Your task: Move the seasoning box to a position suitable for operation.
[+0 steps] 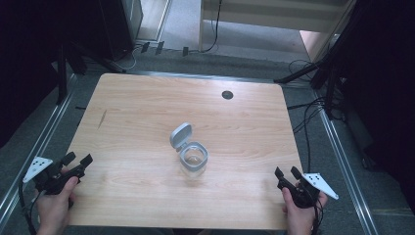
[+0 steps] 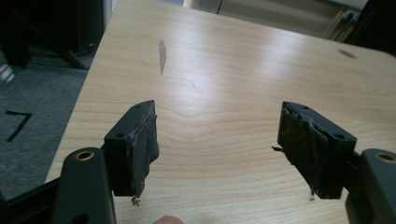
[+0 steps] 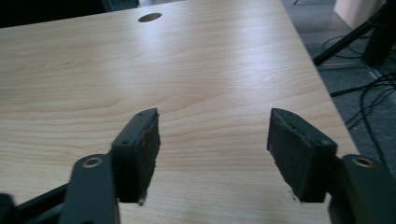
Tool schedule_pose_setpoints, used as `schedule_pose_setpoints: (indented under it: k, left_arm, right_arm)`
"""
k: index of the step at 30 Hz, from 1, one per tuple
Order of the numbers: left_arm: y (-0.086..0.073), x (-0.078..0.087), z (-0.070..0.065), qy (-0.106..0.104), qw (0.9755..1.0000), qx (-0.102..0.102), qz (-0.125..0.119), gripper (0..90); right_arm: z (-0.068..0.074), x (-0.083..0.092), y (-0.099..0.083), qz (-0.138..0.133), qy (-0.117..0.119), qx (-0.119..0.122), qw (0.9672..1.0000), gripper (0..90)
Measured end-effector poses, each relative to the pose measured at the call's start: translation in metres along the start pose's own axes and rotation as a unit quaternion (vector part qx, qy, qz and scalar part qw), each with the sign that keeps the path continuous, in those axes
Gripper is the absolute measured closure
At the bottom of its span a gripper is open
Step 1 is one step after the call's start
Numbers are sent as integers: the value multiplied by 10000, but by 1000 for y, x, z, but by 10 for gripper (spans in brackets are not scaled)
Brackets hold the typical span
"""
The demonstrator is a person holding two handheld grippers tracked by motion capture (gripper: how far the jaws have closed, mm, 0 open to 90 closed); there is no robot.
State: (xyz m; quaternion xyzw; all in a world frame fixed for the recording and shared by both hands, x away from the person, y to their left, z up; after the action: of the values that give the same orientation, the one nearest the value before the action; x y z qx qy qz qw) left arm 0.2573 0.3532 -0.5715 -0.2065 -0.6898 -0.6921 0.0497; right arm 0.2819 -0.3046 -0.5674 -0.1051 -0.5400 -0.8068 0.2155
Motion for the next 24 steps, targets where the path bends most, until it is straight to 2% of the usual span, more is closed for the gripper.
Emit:
schedule_pose_setpoints:
  k: [2, 4, 5, 6, 8, 9, 10, 11, 12, 15, 17, 19, 24]
  left_arm:
    - [0, 0, -1, -27, 10000, -8, 9, 223]
    - [1, -1, -5, -56, 9999, -46, 71, 209]
    - [1, -1, -7, -104, 9999, -110, 71, 176]
    - [3, -3, -13, -245, 9997, -67, 59, 162]
    - [5, -4, -18, -276, 9996, 6, 50, 178]
    - [7, -9, -29, -340, 9993, 55, 115, 208]
    - [7, -9, -29, -340, 9993, 55, 115, 243]
    - [11, -14, -45, -490, 9988, 33, 75, 284]
    - [13, -16, -53, -553, 9984, -38, 96, 316]
    - [20, -24, -80, -727, 9968, -279, 200, 420]
    - [25, -28, -97, -890, 9952, -377, 165, 462]
    - [31, -32, -113, -964, 9943, -434, 124, 487]
    - [47, -45, -154, -1239, 9907, -544, 137, 567]
  right_arm:
    - [4, -1, 1, 26, 100, 28, 9999, 364]
    - [8, -1, 1, 38, 152, 30, 9999, 367]
    - [17, -3, 3, 47, 308, 9, 9995, 362]
    - [21, -3, 4, 50, 352, 32, 9994, 379]
    - [32, -6, 6, 67, 450, 79, 9989, 440]
    - [39, -8, 7, 58, 575, 90, 9983, 468]
    - [47, -9, 7, 59, 675, 130, 9976, 491]
    - [55, -11, 8, 61, 727, 200, 9971, 503]
    - [63, -13, 8, 50, 771, 292, 9966, 510]
    - [83, -21, 8, 76, 885, 293, 9956, 549]
    - [95, -28, 6, 141, 894, 316, 9954, 558]
    - [108, -34, 6, 184, 1069, 333, 9935, 567]
    - [141, -47, 10, 287, 1321, 352, 9902, 607]
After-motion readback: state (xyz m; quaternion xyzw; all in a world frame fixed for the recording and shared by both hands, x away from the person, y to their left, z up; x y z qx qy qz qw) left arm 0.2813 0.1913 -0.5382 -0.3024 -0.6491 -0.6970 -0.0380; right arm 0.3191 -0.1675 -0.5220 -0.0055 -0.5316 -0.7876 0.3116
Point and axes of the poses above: each handheld gripper's, and its own axes: x roughly backward along the jaws, y roughly out of its top, z roughly to its left, the point moved 6 cm from there along -x, roughly forward along the jaws, and after that the axes turned 14 degrees about -x, right-handed, at the moved point
